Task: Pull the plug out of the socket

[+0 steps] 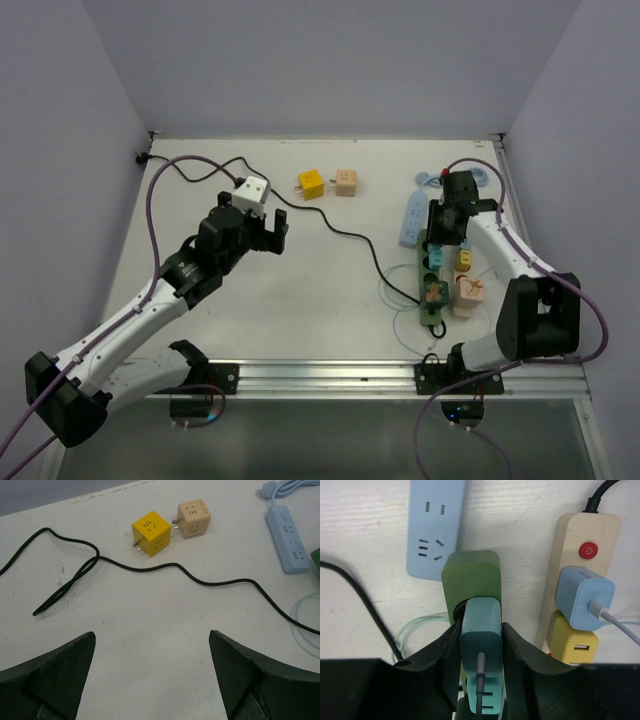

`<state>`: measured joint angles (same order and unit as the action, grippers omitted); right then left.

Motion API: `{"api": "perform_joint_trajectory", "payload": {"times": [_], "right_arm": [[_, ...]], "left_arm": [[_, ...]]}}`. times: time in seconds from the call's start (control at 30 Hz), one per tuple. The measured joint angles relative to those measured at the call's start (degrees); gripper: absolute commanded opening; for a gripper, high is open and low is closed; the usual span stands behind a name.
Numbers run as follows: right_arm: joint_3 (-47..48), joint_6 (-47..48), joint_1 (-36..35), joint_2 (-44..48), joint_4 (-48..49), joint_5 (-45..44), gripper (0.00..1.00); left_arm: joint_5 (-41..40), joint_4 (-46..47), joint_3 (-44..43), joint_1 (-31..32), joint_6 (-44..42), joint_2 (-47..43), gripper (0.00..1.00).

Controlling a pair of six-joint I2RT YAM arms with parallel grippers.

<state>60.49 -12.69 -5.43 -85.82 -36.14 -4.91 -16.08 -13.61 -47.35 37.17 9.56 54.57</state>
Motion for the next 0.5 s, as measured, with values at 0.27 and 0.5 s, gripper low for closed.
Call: {"api": "perform_joint_trajectory", "payload": {"times": [0.27,0.5], "right_arm": [[0.00,-0.15,-1.90,9.90,0.11,3.91,0.00],[-2.32,-0.85,-2.16,14.56,2.25,9.55,0.00]], "left_arm": [[9.07,4.68,0.72,-0.02,7.89,1.29,1.00],[16.63,17.68,6.67,3.85,12.87,9.46,1.00]]}}
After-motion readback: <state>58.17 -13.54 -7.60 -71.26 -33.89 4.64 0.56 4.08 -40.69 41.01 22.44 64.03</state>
